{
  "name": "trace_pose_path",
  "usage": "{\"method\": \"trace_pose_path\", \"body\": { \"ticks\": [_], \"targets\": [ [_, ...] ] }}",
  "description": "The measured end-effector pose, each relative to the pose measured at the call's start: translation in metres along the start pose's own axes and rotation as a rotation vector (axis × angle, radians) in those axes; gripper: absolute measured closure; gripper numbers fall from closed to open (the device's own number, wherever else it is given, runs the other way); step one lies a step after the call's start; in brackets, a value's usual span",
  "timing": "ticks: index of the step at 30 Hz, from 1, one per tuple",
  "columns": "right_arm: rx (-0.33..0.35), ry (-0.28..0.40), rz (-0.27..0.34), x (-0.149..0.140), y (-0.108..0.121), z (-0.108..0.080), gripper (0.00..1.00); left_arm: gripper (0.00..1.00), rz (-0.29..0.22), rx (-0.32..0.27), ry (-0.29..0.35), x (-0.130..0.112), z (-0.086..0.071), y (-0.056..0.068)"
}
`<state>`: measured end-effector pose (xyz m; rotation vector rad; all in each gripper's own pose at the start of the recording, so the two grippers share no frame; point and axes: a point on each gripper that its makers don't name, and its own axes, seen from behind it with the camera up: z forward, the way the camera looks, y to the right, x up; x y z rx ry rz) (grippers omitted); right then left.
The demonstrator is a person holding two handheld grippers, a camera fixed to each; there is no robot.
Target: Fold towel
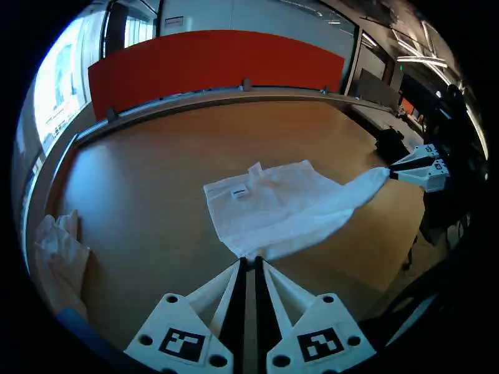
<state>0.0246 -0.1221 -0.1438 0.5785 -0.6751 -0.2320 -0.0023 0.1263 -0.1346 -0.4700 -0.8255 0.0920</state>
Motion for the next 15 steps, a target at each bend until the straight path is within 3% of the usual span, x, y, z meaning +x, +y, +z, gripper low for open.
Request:
{"method": "trace_pose_path", "body": {
  "ticks": [9, 15],
  "targets": [
    [-0.001, -0.014, -0.007, -0.003, 0.004, 0.004, 0.9, 0.91, -0.009, 0.003, 0.003, 0.002, 0.004, 0.0],
    [-0.005, -0.017, -0.01, 0.001, 0.014, 0.015, 0.9, 0.91, -0.013, 0.008, 0.007, 0.01, 0.015, -0.005]
  ]
}}
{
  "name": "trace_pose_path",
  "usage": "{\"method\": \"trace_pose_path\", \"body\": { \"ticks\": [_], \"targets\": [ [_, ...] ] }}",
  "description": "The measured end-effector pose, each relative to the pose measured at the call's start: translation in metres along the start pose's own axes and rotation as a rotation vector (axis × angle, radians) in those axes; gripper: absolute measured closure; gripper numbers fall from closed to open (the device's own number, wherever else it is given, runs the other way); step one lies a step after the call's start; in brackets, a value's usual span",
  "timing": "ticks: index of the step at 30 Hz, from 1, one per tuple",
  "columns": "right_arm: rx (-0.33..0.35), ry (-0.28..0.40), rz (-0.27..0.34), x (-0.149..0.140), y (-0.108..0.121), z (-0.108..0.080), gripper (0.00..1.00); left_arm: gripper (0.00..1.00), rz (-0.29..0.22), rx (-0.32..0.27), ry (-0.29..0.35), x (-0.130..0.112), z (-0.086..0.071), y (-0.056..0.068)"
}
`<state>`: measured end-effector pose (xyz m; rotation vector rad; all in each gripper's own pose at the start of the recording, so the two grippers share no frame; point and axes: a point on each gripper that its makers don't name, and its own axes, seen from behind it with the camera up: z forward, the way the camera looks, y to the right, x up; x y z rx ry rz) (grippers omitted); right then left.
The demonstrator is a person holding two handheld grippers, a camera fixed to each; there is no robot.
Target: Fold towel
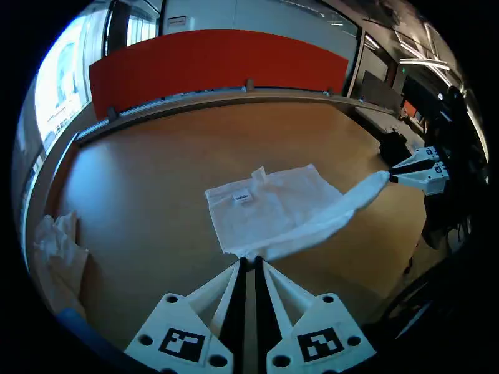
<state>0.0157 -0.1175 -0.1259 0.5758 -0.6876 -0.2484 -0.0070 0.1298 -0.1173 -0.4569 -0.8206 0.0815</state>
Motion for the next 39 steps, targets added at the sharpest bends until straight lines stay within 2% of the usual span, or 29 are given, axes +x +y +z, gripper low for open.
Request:
{"method": "trace_pose_path", "body": {
  "ticks": [6, 20, 30, 39],
  "targets": [
    [-0.003, -0.013, 0.007, 0.0, 0.016, 0.02, 0.9, 0.91, -0.012, 0.004, 0.005, 0.011, 0.023, -0.01],
    [-0.024, -0.031, 0.033, 0.006, 0.046, 0.069, 0.9, 0.91, 0.012, 0.02, 0.007, 0.038, 0.081, -0.035],
    [-0.028, -0.064, 0.061, -0.004, 0.056, 0.089, 0.9, 0.91, 0.023, 0.014, -0.01, 0.036, 0.104, -0.041],
    [-0.038, -0.088, 0.082, -0.014, 0.065, 0.118, 0.9, 0.91, -0.017, 0.012, -0.03, 0.027, 0.134, -0.051]
  ]
}}
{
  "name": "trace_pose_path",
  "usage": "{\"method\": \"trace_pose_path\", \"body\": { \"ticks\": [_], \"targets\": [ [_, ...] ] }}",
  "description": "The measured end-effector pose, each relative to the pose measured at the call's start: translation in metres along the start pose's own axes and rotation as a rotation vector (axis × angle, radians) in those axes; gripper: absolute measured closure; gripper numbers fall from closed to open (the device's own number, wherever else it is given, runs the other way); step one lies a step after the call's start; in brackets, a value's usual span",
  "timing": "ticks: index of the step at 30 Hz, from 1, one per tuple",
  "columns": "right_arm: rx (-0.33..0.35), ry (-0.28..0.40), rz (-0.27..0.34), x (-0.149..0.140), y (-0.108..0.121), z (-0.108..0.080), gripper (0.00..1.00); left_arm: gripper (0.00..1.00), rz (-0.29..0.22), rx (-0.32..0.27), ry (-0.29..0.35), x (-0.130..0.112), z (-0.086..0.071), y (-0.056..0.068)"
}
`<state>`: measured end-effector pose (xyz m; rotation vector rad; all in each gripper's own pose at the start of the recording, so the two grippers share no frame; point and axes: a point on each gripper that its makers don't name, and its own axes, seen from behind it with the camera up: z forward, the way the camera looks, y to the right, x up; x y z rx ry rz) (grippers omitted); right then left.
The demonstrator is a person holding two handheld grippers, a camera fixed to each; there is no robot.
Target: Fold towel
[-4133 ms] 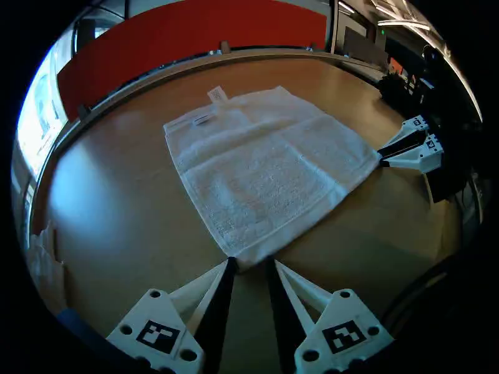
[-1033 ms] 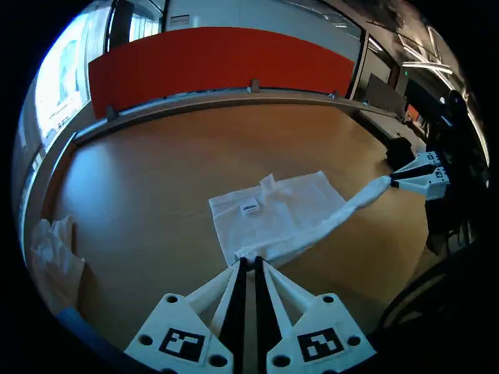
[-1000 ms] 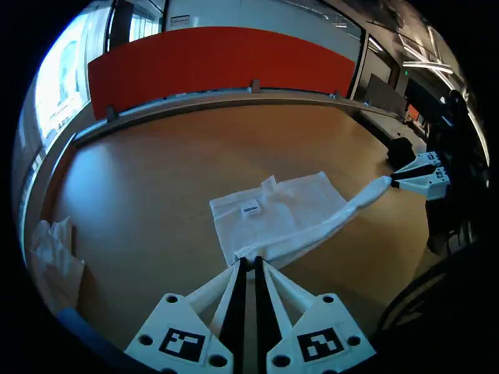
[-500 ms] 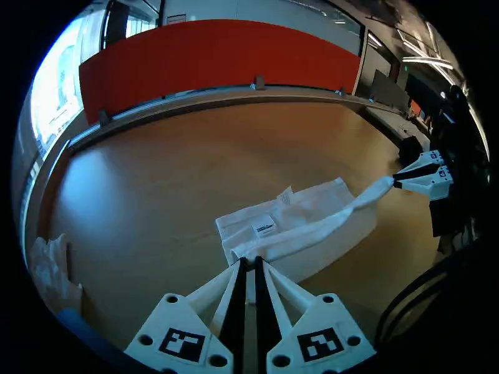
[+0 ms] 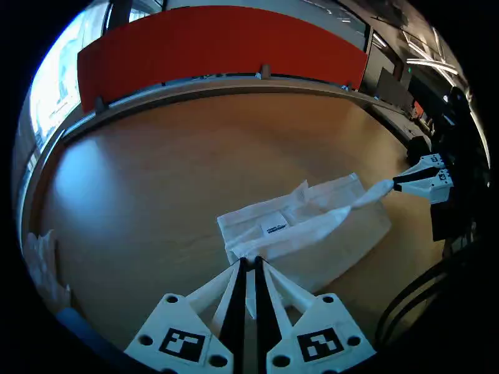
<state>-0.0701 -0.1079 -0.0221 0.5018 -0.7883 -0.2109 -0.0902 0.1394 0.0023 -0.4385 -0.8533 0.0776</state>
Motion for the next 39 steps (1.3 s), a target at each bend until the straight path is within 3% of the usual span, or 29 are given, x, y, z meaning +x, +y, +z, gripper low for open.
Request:
{"method": "trace_pose_path", "body": {
  "ticks": [11, 19, 28, 31, 35, 39],
  "targets": [
    [-0.05, 0.004, 0.072, 0.006, 0.016, 0.027, 0.89, 0.88, -0.02, 0.026, -0.007, 0.001, 0.027, -0.013],
    [-0.077, 0.004, 0.072, 0.005, 0.02, 0.032, 0.88, 0.83, -0.016, 0.053, -0.001, 0.006, 0.03, -0.018],
    [-0.118, 0.025, 0.066, 0.012, 0.031, 0.031, 0.82, 0.67, -0.013, 0.079, 0.009, 0.01, 0.028, -0.025],
    [-0.124, 0.027, 0.067, 0.013, 0.033, 0.031, 0.76, 0.62, -0.018, 0.089, 0.014, 0.011, 0.028, -0.027],
    [-0.131, 0.031, 0.065, 0.014, 0.034, 0.03, 0.54, 0.53, -0.03, 0.102, 0.018, 0.013, 0.026, -0.031],
    [-0.13, 0.039, 0.058, 0.015, 0.032, 0.027, 0.24, 0.16, -0.033, 0.104, 0.021, 0.013, 0.024, -0.03]
  ]
}}
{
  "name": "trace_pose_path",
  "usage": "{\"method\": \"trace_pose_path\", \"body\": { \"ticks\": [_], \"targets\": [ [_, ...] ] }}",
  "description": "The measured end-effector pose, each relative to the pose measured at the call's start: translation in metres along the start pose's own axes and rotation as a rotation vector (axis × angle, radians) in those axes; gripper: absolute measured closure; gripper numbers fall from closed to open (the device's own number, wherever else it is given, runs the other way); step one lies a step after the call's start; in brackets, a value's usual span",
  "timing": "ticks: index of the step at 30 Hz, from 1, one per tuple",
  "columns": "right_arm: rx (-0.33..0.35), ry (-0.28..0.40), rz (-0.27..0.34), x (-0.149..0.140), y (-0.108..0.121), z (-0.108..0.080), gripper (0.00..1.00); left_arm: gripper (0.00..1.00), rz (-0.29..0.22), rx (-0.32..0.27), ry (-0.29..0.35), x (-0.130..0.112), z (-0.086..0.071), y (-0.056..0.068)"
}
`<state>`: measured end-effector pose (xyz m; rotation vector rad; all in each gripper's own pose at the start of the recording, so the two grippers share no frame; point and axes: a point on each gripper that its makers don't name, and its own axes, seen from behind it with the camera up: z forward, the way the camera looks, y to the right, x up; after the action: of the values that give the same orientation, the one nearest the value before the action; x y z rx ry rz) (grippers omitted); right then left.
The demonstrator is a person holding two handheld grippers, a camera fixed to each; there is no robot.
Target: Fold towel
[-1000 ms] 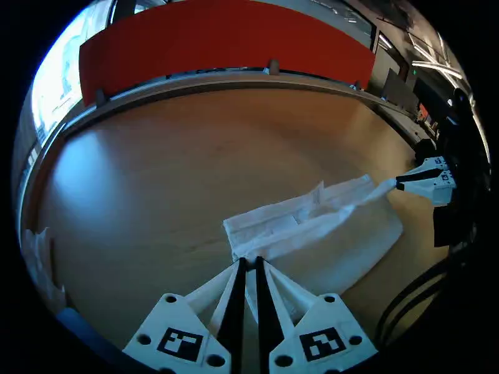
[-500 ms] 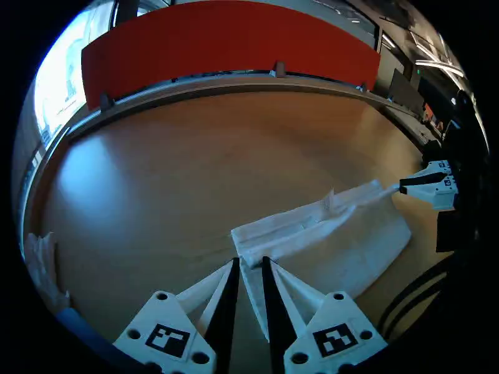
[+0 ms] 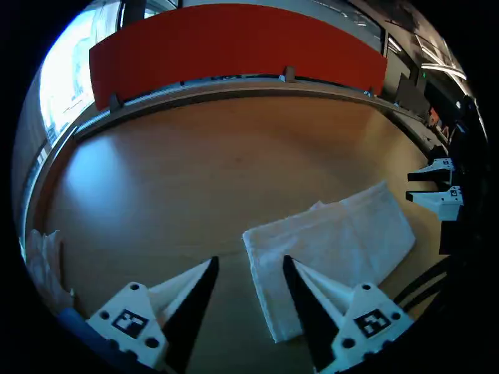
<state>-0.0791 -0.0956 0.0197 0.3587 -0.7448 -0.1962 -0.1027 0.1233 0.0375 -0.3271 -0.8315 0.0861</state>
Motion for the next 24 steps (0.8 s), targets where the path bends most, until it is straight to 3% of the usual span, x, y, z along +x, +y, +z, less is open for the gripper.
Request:
{"method": "trace_pose_path", "body": {
  "ticks": [2, 14, 24],
  "targets": [
    [0.002, 0.002, -0.002, 0.0, -0.001, -0.001, 0.22, 0.03, 0.001, 0.002, 0.001, -0.001, -0.001, 0.0],
    [0.016, 0.0, -0.014, -0.008, -0.01, -0.015, 0.18, 0.03, 0.002, 0.0, 0.01, -0.009, -0.017, 0.004],
    [0.025, -0.003, -0.023, -0.022, -0.022, -0.034, 0.18, 0.03, -0.002, 0.0, 0.004, -0.031, -0.035, 0.012]
  ]
}}
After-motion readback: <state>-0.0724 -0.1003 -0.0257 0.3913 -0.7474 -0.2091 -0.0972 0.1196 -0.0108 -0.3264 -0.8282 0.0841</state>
